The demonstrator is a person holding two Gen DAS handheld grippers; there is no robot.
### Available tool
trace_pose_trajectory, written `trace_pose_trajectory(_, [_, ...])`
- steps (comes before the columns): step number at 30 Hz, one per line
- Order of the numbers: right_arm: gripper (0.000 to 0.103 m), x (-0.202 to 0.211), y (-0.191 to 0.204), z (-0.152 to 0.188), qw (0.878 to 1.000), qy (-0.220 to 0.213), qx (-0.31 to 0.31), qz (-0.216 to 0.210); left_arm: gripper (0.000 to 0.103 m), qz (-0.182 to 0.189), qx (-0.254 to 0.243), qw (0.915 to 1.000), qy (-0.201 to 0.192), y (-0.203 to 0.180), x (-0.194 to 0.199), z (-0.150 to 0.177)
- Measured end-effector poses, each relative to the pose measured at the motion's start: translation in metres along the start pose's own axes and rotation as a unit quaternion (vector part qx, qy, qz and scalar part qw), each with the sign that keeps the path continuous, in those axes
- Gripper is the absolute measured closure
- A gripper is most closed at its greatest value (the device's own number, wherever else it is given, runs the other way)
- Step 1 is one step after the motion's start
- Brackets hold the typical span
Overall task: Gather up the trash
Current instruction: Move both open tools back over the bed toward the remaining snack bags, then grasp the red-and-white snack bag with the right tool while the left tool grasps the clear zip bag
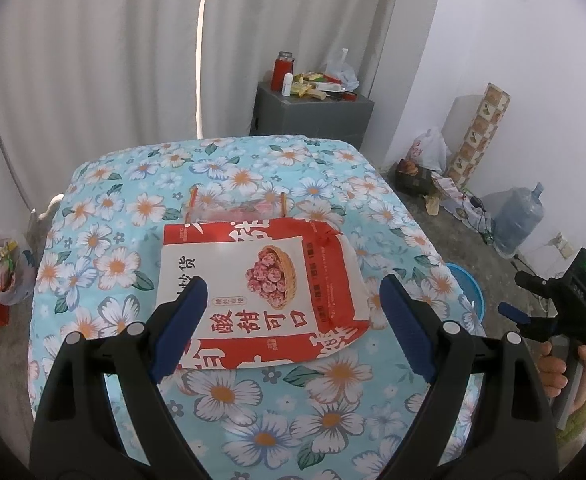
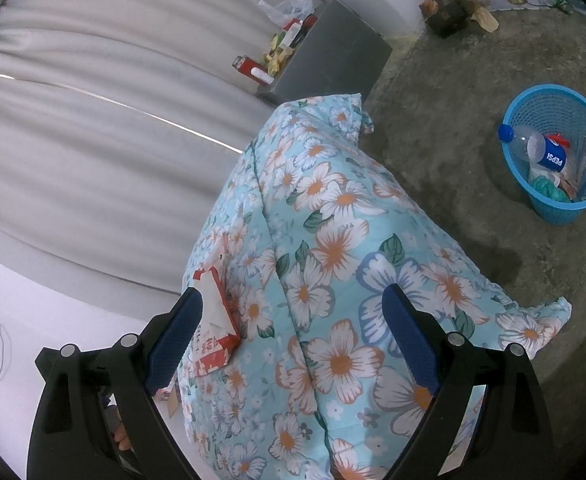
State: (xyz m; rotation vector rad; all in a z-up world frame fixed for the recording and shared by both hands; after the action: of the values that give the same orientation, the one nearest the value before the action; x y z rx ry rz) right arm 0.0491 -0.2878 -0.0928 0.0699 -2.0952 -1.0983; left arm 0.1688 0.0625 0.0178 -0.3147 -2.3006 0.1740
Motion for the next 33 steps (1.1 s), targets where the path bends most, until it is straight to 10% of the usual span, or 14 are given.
trace_pose_trajectory(33, [0.014, -0.056, 0.036, 0.011, 0.998, 0.062, 0.03, -0.014, 0.019, -0.033, 0.045, 0.9984, 0.011, 0.045, -0.011, 0.004])
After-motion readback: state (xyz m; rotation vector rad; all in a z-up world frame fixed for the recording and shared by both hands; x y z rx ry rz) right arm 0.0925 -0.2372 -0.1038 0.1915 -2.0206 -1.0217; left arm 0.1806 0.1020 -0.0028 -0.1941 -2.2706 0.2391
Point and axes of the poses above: each gripper's, at about its wrist camera, not at the fingertips, and x roughly against the way its jaws point, y to its left, z to its underside, the point moved 3 cm from there along -x, roughly the way its jaws point, and after that the axes turned 5 degrees about x, right-handed, at the moved point
